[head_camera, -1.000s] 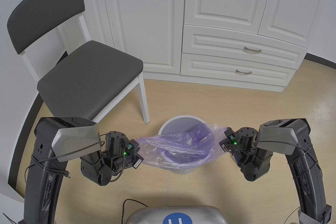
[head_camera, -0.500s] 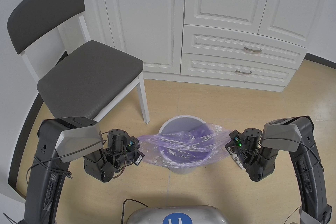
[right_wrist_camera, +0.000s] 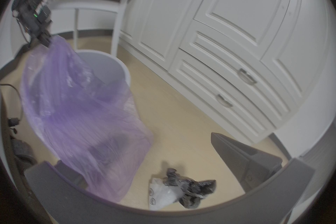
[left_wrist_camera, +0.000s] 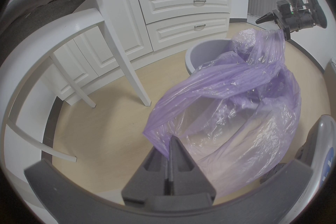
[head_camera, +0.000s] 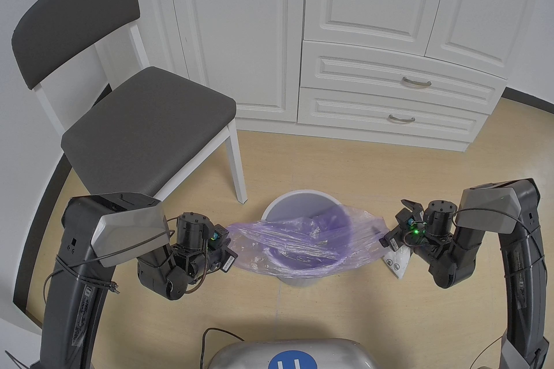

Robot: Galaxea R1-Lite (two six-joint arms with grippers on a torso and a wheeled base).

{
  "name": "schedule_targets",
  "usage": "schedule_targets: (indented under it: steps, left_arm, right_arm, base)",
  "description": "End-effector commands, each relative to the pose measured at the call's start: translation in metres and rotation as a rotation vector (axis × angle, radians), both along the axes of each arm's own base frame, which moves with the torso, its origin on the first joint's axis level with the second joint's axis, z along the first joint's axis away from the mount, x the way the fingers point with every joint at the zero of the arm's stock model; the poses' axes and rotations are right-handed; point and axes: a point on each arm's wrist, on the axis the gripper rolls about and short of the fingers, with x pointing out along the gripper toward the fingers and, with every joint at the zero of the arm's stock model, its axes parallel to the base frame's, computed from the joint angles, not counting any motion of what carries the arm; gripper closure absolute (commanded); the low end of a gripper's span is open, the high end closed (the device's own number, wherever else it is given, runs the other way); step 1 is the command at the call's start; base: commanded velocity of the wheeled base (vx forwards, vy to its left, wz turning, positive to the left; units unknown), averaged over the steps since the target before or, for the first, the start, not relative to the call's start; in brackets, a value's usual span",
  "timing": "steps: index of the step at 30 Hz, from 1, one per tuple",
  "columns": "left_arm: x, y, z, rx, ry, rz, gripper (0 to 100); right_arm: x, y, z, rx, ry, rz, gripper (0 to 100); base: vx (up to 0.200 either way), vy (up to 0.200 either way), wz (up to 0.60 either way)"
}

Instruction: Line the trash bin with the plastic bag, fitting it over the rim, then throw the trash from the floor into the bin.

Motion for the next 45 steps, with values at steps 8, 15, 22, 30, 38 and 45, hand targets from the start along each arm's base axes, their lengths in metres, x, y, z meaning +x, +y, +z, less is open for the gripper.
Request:
schedule_targets:
  steps: [8, 15, 22, 30, 38, 45]
  left_arm:
    - [0.001, 0.000, 0.000, -0.018, 0.036, 0.013, 100]
    - [0.001, 0.000, 0.000, -0.018, 0.037, 0.013, 100]
    - [0.002, 0.000, 0.000, -0.022, 0.035, 0.018, 100]
    - [0.023, 0.012, 0.002, -0.037, -0.015, 0.071, 100]
    - [0.026, 0.013, 0.001, -0.039, -0.021, 0.075, 100]
    - [0.023, 0.012, 0.001, -0.038, -0.017, 0.071, 100]
  right_arm:
    - [-0.003, -0.072, 0.006, 0.432, 0.142, 0.320, 0]
    - [-0.007, -0.088, -0.007, 0.525, 0.183, 0.363, 0]
    - [-0.003, -0.089, -0.024, 0.534, 0.204, 0.357, 0]
    - [0.000, -0.090, -0.023, 0.573, 0.213, 0.368, 0]
    - [-0.001, -0.093, -0.022, 0.628, 0.235, 0.376, 0]
    - [-0.003, -0.096, -0.005, 0.627, 0.218, 0.428, 0]
  base:
    - [0.000, 0.000, 0.00]
    - [0.000, 0.000, 0.00]
    - [0.000, 0.000, 0.00]
    - [0.000, 0.000, 0.00]
    - [0.000, 0.000, 0.00]
    - [0.000, 0.000, 0.00]
